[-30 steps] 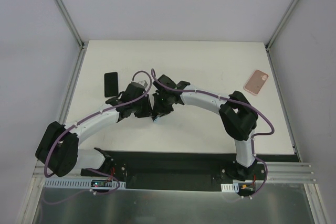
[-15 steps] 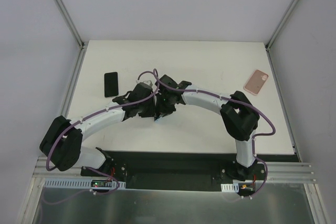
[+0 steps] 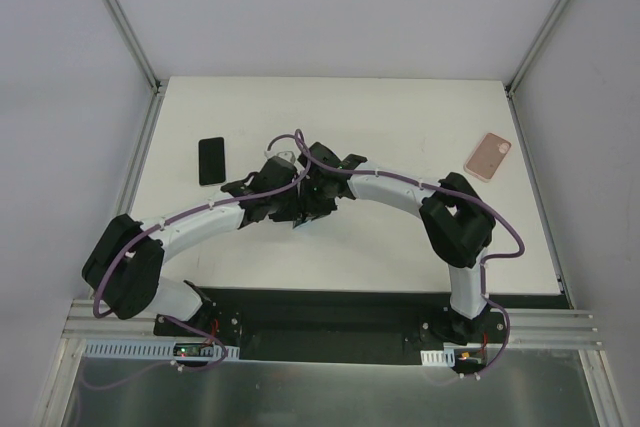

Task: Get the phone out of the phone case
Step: Remove the phone case from the phone.

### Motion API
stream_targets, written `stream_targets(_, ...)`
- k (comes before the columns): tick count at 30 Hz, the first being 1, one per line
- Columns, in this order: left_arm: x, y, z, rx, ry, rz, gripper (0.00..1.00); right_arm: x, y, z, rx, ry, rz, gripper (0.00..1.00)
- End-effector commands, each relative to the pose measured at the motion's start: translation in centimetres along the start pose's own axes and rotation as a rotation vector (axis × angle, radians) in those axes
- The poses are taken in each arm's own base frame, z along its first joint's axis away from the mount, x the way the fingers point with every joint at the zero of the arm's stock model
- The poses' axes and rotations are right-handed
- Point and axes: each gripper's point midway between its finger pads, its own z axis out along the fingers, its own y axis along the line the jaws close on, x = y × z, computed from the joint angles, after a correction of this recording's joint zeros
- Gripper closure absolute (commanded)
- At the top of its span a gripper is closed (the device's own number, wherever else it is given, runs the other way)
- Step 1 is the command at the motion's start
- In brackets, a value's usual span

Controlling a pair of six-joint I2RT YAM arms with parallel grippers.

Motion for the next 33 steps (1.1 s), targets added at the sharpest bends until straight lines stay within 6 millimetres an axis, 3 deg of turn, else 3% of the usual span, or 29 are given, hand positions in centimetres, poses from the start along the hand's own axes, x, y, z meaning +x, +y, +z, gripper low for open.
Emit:
stream_targets(1, 0.9, 7.8, 1.5, -0.358, -0.025, 0.053, 0.94, 4.2, 0.9, 2.5, -0.032, 0.124, -0.01, 0.99)
stream_targets(9, 0.5, 10.0, -0.1, -0.505, -0.057, 0.117, 0.95, 3.9, 1.2, 2.1, -0.039, 0.114, -0.008, 0.99)
stream_targets(23, 0.4, 9.7, 1.9, -0.523, -0.032, 0.129, 0.92, 4.1, 0.9, 1.8, -0.032, 0.111, -0.004, 0.99)
stream_targets(33, 1.0, 10.1, 2.9, -0.528, -0.015, 0.147, 0.8, 4.3, 0.8, 1.9, -0.032, 0.113, -0.003, 0.99)
